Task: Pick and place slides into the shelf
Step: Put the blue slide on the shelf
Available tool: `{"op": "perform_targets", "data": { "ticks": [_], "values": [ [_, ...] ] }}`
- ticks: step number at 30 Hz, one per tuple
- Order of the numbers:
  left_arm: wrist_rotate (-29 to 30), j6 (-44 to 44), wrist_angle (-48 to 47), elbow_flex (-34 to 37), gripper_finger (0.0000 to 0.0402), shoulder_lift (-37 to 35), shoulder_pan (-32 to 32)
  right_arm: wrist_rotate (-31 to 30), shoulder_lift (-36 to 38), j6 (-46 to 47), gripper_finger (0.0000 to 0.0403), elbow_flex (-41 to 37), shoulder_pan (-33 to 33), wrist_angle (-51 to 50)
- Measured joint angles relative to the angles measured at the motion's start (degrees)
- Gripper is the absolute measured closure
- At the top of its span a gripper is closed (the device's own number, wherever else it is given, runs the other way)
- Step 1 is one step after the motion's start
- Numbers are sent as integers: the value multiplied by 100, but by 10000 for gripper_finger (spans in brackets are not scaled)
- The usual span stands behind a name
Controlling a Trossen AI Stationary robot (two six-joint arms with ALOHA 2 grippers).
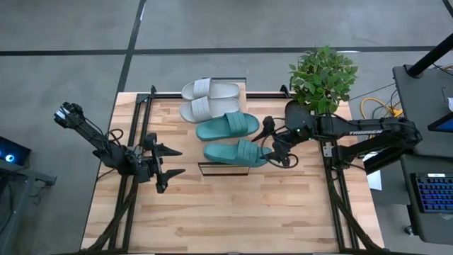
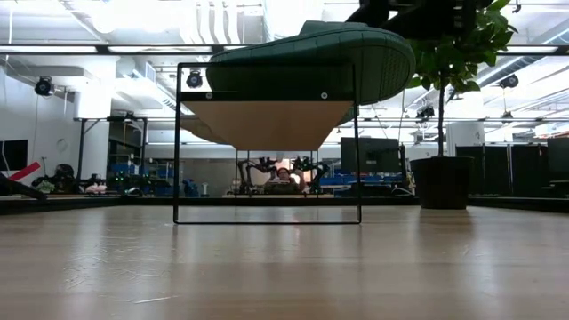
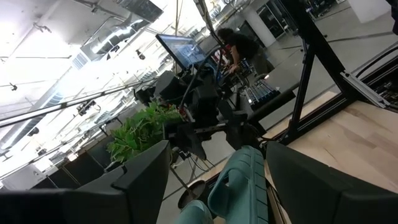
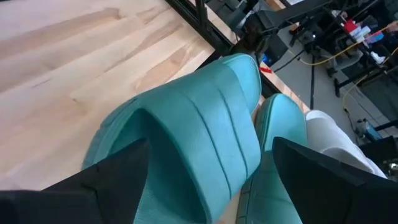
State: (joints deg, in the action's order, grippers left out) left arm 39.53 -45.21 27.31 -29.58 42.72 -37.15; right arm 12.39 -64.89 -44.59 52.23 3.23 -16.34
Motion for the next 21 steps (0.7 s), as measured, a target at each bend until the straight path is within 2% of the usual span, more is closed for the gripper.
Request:
{"op": "perform_targets", "data": {
  "ticks": [13, 16, 21],
  "values": [
    [2, 0, 6, 44, 150, 0, -4, -53, -365, -168, 85, 179, 4, 179],
    [1, 0, 6, 73, 150, 1, -4, -51, -365, -170, 116, 178, 4, 156],
    [8, 0, 4, 85, 150, 0, -4, -46, -369, -197, 196, 133, 4, 97]
  ]
}}
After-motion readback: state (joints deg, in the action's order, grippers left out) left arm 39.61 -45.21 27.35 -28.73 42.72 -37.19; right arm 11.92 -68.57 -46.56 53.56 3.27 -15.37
